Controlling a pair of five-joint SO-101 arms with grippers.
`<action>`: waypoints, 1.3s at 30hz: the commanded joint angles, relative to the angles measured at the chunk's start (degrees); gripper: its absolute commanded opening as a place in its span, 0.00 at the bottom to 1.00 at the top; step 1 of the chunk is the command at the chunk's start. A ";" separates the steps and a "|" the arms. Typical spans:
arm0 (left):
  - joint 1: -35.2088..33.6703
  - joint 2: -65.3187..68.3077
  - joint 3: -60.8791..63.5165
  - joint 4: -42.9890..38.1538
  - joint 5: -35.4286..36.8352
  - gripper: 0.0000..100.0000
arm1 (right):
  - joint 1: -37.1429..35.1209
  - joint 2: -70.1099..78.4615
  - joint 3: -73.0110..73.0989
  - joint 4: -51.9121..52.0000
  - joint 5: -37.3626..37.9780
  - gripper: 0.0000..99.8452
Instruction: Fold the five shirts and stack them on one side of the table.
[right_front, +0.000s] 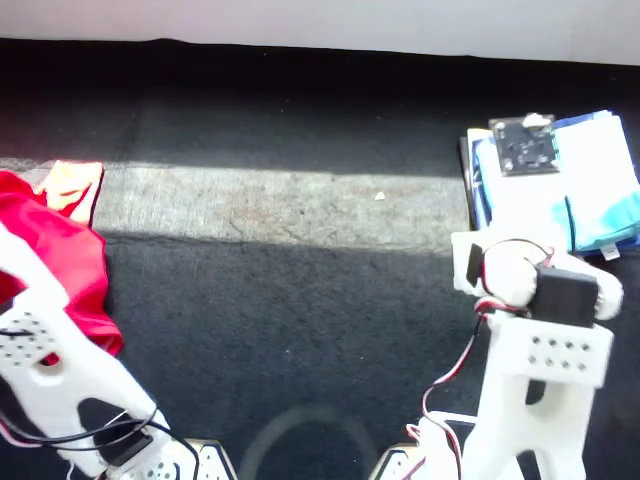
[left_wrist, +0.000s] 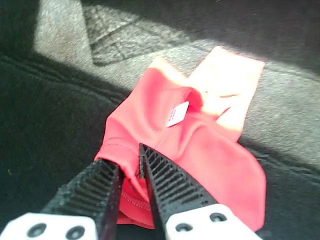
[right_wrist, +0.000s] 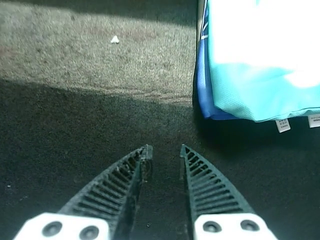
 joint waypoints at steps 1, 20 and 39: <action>10.77 -18.07 11.65 0.18 3.08 0.01 | 2.77 -1.27 4.70 -4.18 0.18 0.10; 67.03 -52.97 27.91 -3.08 4.84 0.01 | 23.34 -0.75 16.75 -14.55 0.18 0.10; 49.71 -79.60 52.70 0.26 7.12 0.01 | -14.02 2.51 7.60 -20.09 -9.23 0.10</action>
